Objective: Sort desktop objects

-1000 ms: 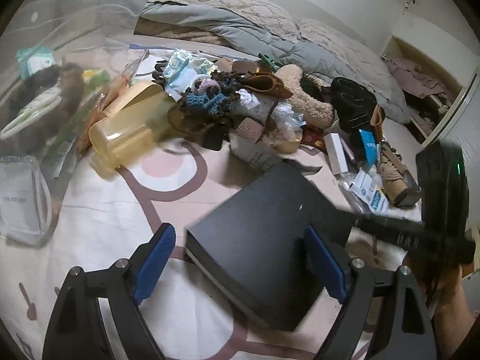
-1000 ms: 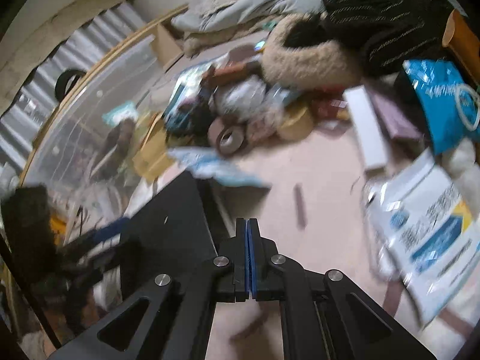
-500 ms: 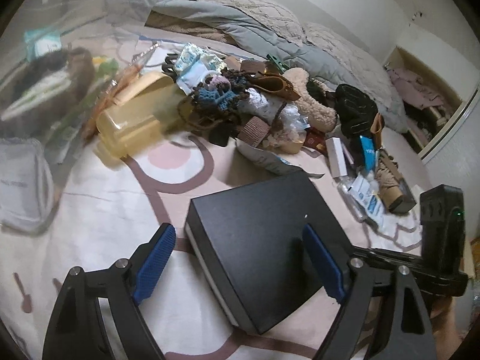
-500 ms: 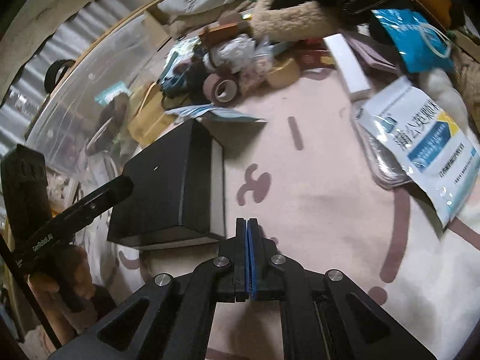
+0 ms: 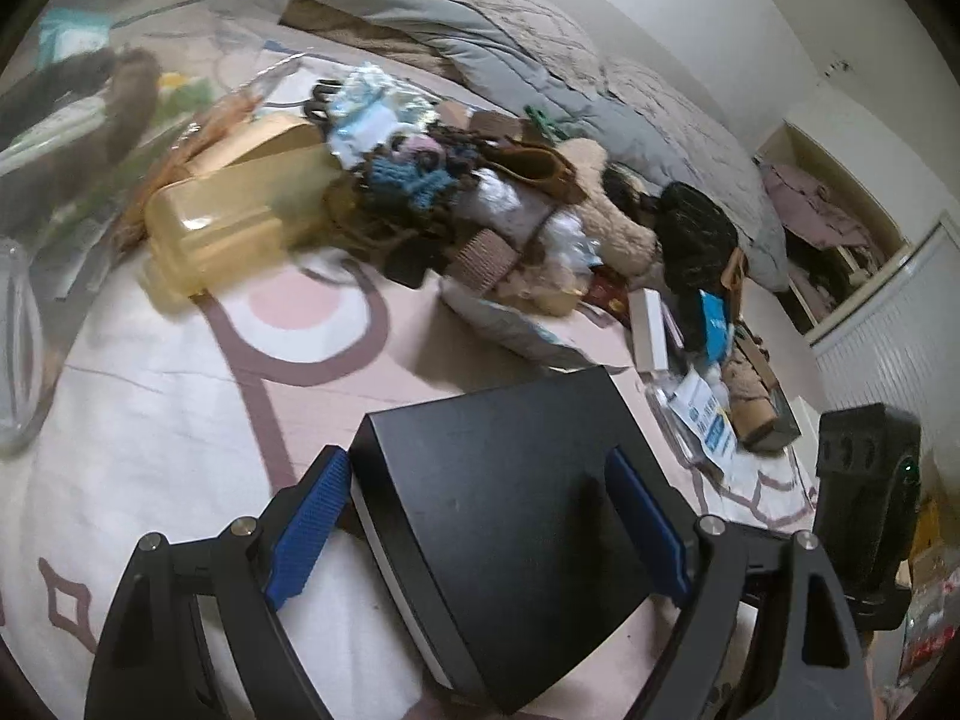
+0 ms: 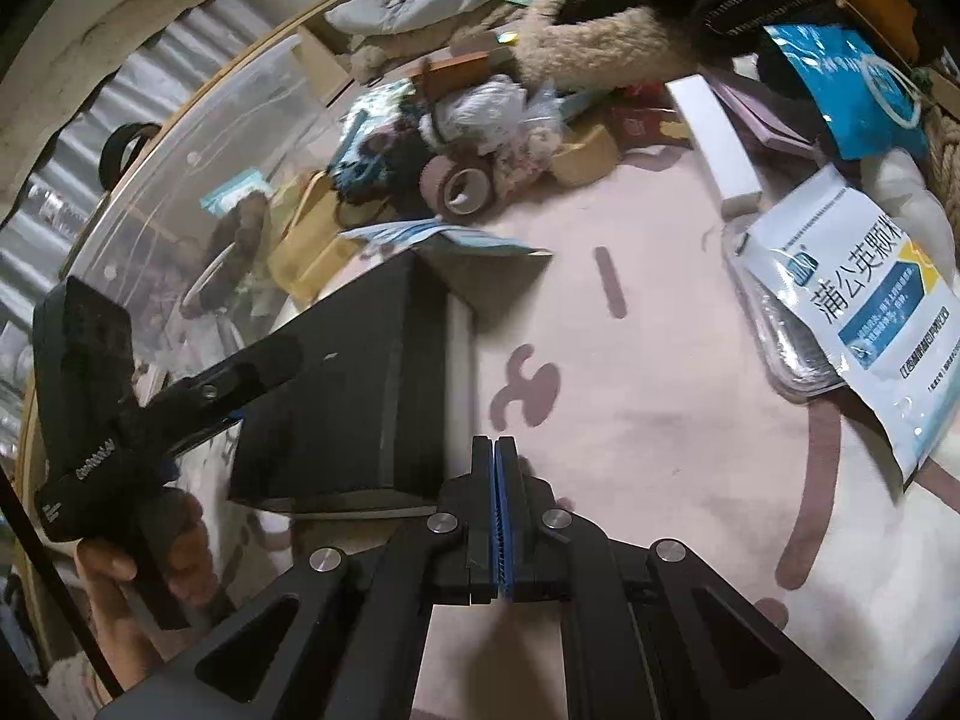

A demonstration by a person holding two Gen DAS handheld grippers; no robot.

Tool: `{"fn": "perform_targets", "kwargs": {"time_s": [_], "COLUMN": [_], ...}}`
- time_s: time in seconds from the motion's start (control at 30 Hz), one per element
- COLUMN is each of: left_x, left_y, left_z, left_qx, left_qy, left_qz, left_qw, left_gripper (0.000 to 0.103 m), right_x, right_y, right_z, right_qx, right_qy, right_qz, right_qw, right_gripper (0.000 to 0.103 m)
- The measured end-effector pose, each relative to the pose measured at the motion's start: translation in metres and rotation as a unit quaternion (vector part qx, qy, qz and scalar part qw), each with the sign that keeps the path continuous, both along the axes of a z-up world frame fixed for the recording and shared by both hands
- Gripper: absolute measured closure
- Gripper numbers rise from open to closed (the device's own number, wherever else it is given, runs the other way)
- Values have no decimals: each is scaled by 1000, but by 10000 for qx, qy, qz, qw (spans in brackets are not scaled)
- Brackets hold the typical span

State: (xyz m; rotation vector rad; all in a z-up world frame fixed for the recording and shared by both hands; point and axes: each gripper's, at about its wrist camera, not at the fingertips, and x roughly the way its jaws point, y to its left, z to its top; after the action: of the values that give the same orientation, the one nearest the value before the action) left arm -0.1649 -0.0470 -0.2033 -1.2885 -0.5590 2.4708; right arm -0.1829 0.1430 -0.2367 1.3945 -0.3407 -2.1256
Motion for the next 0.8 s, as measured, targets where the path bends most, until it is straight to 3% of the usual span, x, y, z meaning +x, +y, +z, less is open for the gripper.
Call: {"fn": "perform_targets", "kwargs": {"time_s": [0.33, 0.57, 0.8], "left_x": [12, 13, 14], "left_y": [43, 45, 43], "left_z": [-1, -2, -4], "left_qx": [-215, -136, -62], "left_qy": [279, 327, 303], "left_qz": [-813, -828, -802], "left_qw": [9961, 9959, 9963], "left_gripper": [17, 17, 17], "right_x": [21, 21, 23], "right_y": [30, 46, 52], "right_z": [6, 6, -7], "right_qx": [146, -8, 197], "right_qy": [-103, -150, -280], "right_qz": [-237, -424, -554], "right_qw": [9996, 9990, 9979], "right_gripper": [96, 96, 96]}}
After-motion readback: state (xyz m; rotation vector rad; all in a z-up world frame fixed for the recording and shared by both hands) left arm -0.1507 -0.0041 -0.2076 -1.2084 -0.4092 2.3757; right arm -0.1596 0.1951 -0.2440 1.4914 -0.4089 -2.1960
